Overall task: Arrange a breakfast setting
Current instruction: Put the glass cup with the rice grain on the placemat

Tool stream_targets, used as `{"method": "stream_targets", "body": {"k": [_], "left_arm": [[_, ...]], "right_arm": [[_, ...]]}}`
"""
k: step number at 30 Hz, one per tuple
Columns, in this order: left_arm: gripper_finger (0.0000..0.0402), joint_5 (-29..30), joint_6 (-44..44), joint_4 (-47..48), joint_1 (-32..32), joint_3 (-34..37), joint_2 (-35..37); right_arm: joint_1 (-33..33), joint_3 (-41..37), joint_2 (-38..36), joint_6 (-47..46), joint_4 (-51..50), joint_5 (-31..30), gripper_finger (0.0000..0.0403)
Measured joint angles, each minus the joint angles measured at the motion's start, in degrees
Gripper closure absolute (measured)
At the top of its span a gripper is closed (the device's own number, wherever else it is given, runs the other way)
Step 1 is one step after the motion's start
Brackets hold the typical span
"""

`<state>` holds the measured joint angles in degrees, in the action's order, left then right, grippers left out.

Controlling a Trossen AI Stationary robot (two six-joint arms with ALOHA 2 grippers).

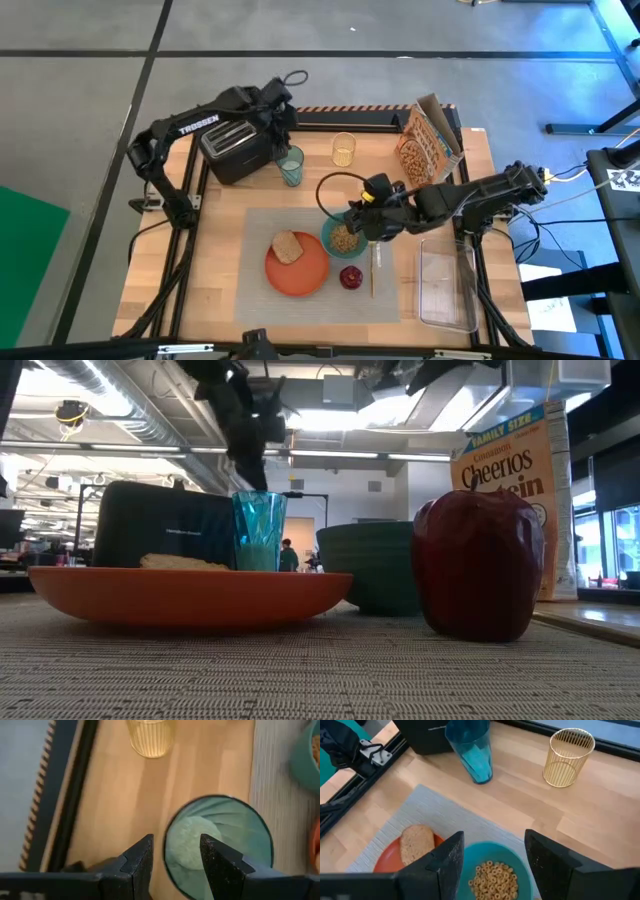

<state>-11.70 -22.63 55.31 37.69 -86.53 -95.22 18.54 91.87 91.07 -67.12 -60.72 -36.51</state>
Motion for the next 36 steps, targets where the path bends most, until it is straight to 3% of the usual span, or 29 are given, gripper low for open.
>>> {"method": "stream_targets", "body": {"k": [13,16,20,22,25,31,36], "left_arm": [[0.0255,3.0,0.7,-5.9,-0.5,8.0,-0.9],[0.029,3.2,0.7,-5.4,-1.1,8.9,-0.9],[0.0368,3.3,0.7,-5.3,-2.2,8.7,-0.9],[0.0389,3.5,1.1,-4.2,-2.7,8.0,-0.9],[0.0388,3.8,1.5,-2.6,-3.8,5.4,-1.0],[0.0395,2.2,3.5,9.9,-7.9,-3.2,-0.9],[0.0395,1.1,6.1,13.4,-13.9,-4.7,-0.9]], "right_arm": [[-0.7,0.0,0.0,1.6,-1.5,1.0,0.0205],[-0.8,0.0,0.0,1.8,-1.8,0.6,0.0205],[-1.9,0.0,0.0,3.5,-2.2,1.1,0.0205],[-2.6,0.0,0.0,4.6,-2.2,1.7,0.0205],[-3.9,0.0,0.0,6.4,-2.2,3.6,0.0205],[-5.3,0.0,-0.3,9.5,-2.6,6.1,0.0205],[-7.2,0.0,-2.4,12.6,-2.8,5.4,0.0205]]}}
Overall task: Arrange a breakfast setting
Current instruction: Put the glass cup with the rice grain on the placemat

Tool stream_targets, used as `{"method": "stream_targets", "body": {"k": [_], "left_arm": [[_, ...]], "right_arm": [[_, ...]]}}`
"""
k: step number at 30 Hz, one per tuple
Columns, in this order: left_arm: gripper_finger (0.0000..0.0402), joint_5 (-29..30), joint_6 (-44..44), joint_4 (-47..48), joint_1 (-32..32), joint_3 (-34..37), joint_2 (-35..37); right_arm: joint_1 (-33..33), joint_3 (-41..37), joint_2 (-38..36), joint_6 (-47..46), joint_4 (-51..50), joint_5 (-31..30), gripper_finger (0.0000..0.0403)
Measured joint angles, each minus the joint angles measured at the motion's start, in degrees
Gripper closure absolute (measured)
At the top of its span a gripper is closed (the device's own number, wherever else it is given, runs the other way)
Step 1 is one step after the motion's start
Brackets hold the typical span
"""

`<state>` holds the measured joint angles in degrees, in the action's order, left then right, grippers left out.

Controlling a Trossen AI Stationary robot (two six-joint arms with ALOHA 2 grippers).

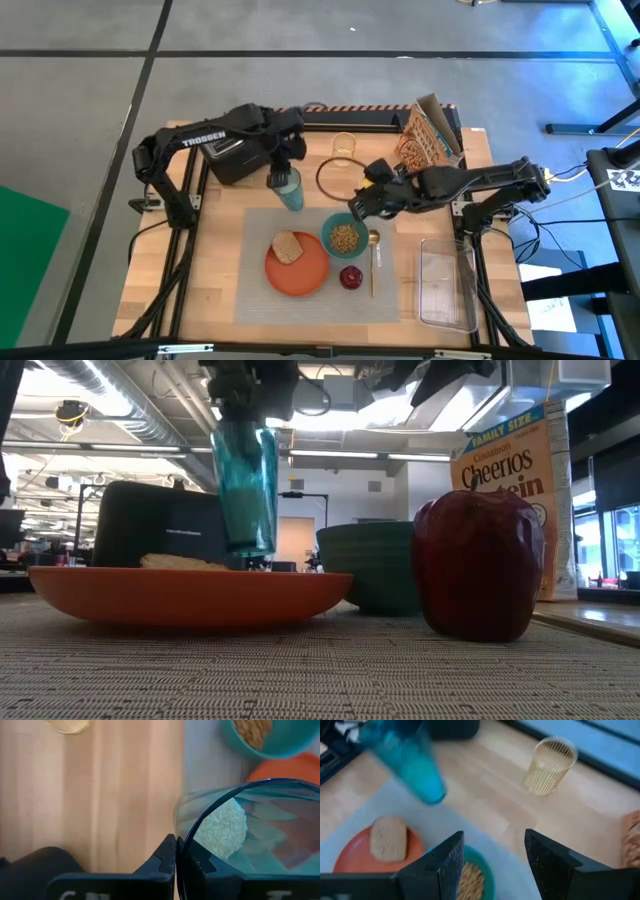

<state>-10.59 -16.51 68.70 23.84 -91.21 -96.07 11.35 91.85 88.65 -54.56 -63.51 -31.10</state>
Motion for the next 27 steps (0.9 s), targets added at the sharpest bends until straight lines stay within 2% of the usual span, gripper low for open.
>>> {"method": "stream_targets", "body": {"k": [5,8,15,27], "left_arm": [[0.0396,6.6,1.8,0.4,-5.7,1.0,-0.1],[0.0396,8.1,4.0,1.8,-7.6,1.0,-0.1],[0.0396,9.3,8.5,2.4,-9.5,2.0,0.0],[0.0397,8.1,16.5,-0.9,-10.4,10.8,0.1]], "right_arm": [[-1.8,0.0,-3.0,3.8,-0.1,-1.9,0.0205],[-2.9,0.0,-4.7,6.2,0.0,-1.9,0.0205],[-4.4,0.0,-6.2,10.8,0.5,-2.0,0.0205],[-4.3,0.0,-6.2,15.7,2.9,-0.8,0.0205]]}}
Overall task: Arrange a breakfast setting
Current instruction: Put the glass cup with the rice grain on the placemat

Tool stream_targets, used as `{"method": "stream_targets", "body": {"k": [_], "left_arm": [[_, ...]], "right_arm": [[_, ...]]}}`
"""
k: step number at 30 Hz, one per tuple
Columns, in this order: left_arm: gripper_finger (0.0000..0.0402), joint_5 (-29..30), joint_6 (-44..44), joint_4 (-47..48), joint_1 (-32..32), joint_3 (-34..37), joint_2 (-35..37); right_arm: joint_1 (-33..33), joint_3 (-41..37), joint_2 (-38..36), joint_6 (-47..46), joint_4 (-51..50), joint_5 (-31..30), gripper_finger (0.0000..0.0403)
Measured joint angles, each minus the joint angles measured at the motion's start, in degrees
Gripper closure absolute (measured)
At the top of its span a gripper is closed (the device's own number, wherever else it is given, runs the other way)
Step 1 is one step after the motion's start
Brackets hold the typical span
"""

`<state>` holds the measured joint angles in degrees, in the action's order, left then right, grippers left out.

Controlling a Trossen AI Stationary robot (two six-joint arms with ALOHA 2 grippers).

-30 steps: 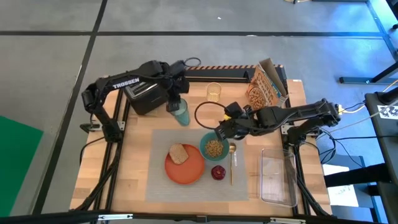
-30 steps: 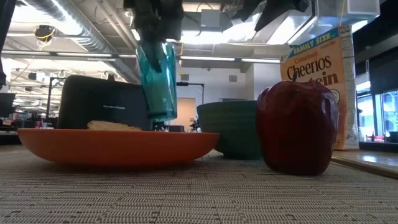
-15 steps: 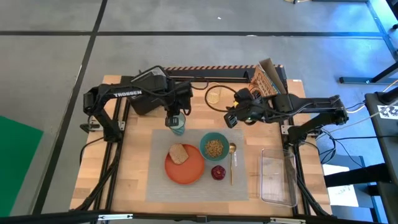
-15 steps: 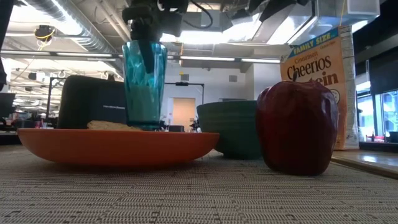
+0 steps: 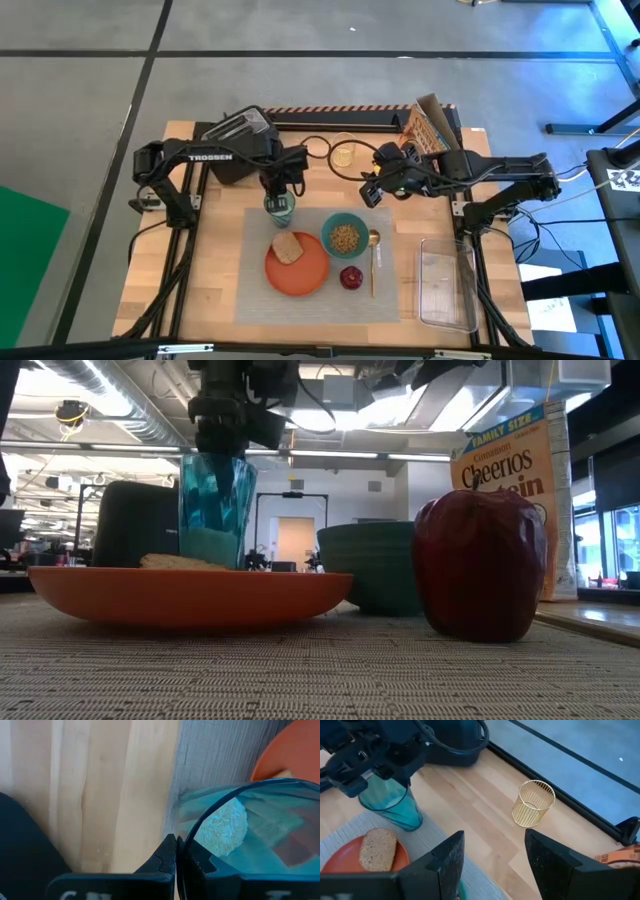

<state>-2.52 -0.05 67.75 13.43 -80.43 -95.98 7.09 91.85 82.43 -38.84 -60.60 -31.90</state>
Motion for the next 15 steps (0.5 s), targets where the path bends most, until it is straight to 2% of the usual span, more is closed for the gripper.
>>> {"method": "stream_targets", "body": {"k": [11,15], "left_arm": [[0.0389,-0.3,1.4,-1.4,-0.9,0.4,0.0],[0.038,-0.3,1.2,-1.5,-0.8,0.5,0.0]], "right_arm": [[0.0,0.0,0.0,0.3,-0.2,0.1,0.0205],[0.0,-0.6,0.0,0.1,-1.0,2.1,0.0205]]}}
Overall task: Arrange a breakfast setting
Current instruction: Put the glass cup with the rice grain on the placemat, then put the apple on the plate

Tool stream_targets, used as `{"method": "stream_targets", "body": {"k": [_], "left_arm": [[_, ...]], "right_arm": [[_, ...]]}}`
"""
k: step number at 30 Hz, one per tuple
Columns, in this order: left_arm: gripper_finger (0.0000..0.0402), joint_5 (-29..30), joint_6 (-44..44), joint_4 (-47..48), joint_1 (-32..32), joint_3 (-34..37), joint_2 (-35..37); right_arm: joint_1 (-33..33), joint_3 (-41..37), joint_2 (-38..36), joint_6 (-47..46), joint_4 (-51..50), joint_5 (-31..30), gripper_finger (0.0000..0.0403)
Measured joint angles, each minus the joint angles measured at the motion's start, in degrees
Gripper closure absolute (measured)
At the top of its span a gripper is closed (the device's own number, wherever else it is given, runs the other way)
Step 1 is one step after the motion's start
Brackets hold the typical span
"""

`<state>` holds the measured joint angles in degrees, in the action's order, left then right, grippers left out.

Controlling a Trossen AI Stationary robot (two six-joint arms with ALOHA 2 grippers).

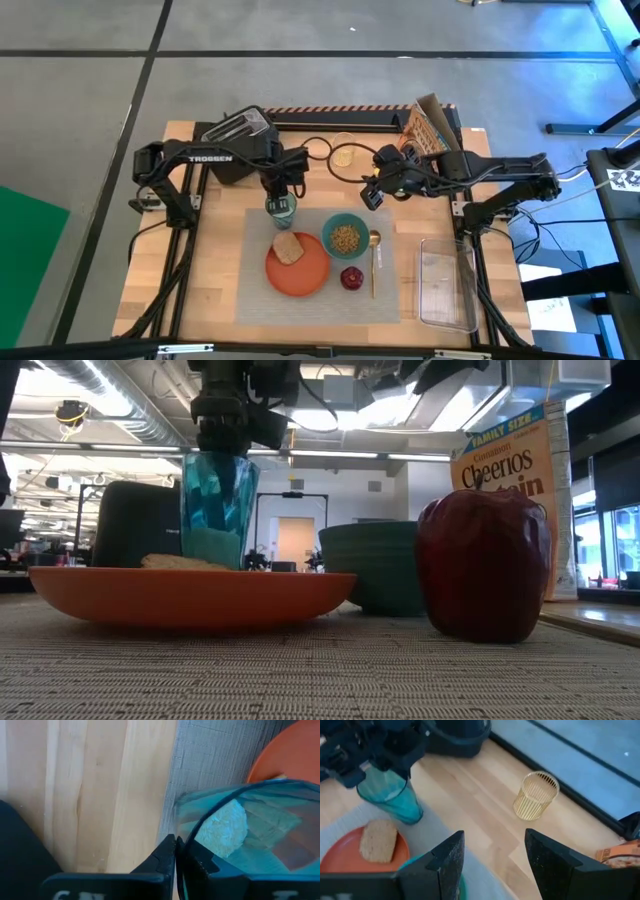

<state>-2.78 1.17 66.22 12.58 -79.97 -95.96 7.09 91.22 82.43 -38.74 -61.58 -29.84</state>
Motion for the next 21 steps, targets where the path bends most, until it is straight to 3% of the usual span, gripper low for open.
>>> {"method": "stream_targets", "body": {"k": [8,13,16,19,21], "left_arm": [[0.0318,0.1,0.1,0.3,0.1,0.2,2.0],[0.0284,1.3,0.4,0.6,0.2,-0.5,5.3],[0.0273,2.6,1.3,0.5,0.2,-2.5,8.0],[0.0269,3.9,1.3,-0.1,0.1,-5.3,10.8],[0.0268,5.4,1.3,-0.7,-0.5,-7.0,12.6]], "right_arm": [[0.0,-2.5,0.0,0.1,-1.0,9.1,0.0205],[0.0,-8.4,0.0,2.1,-0.2,13.6,0.0205],[0.0,-14.2,0.0,4.1,6.2,19.4,0.0205],[1.0,-20.7,0.0,10.1,17.4,29.4,0.0205],[2.3,-25.0,0.0,13.5,25.7,32.4,0.0205]]}}
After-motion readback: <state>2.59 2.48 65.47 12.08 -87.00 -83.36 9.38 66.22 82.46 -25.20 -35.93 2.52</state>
